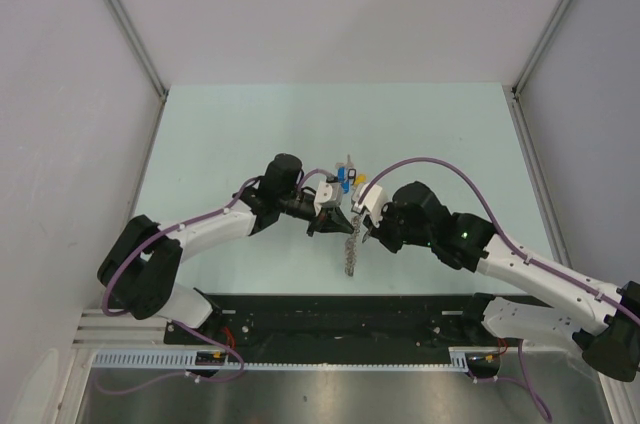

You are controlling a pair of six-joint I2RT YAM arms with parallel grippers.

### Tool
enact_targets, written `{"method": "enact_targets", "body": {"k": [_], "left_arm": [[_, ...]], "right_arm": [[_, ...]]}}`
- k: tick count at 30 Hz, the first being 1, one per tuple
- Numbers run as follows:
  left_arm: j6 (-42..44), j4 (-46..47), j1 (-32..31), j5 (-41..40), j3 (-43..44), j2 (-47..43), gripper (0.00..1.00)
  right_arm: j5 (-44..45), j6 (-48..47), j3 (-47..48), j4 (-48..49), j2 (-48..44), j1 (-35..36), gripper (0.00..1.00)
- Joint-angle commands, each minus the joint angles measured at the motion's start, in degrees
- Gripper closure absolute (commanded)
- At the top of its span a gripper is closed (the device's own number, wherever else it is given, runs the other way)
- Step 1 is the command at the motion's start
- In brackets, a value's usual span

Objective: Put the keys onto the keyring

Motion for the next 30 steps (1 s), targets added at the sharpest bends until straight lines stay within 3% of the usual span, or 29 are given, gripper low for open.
{"method": "enact_targets", "body": {"k": [1,30], "left_arm": [[1.85,-0.24,-0.24,0.53,2.01,-1.74,1.00],[1.59,-0.24,-0.41,0.79,2.28,-1.39,1.00]], "right_arm": [[0.38,0.66,0.92,0.34,-0.17,0.25,1.00],[-4.89,0.83,0.93,3.07,1.06,-1.95,1.00]]}}
